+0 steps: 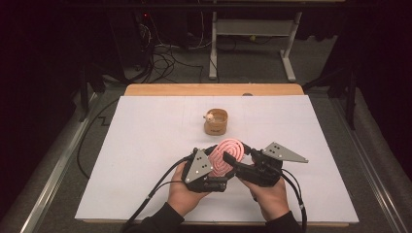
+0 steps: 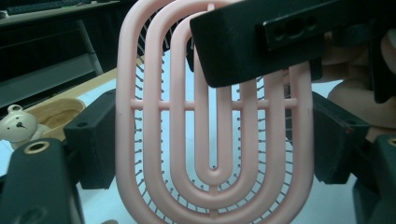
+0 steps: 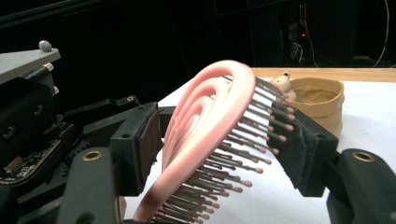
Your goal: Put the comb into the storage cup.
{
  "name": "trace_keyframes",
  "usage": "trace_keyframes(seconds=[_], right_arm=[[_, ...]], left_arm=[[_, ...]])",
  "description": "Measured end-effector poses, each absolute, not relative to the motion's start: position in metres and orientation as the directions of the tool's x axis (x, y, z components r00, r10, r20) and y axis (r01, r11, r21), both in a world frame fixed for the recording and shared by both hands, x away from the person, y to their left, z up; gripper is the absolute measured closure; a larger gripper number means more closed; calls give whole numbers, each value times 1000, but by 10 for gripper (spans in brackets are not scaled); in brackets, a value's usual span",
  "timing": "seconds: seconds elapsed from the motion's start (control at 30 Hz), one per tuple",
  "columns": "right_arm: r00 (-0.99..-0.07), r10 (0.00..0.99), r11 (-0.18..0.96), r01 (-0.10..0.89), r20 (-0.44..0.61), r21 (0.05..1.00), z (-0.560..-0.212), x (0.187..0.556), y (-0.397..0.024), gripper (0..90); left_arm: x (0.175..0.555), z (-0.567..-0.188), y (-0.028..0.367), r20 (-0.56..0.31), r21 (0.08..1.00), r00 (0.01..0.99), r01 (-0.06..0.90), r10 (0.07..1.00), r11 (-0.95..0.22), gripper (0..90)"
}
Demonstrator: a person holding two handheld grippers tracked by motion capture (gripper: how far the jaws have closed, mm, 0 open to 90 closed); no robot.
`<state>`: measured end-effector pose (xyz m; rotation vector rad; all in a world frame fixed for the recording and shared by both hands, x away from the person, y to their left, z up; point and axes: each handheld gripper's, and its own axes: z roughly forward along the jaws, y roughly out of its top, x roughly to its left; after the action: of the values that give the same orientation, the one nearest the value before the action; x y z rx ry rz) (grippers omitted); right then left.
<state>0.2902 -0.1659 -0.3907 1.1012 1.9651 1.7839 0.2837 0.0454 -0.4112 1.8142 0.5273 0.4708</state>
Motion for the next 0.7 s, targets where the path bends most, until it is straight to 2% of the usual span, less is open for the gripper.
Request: trace_keyframes(seconds=[0.3, 0.7], right_arm=[[-684, 663, -53, 362, 304, 931, -391, 288, -163, 443], [-679, 640, -90, 398, 359, 913, -389, 289, -167, 482]], left_arm=[[283, -411, 46, 64, 957, 817, 112, 573, -267, 182], [282, -411, 46, 79, 957, 812, 101, 578, -273, 182]])
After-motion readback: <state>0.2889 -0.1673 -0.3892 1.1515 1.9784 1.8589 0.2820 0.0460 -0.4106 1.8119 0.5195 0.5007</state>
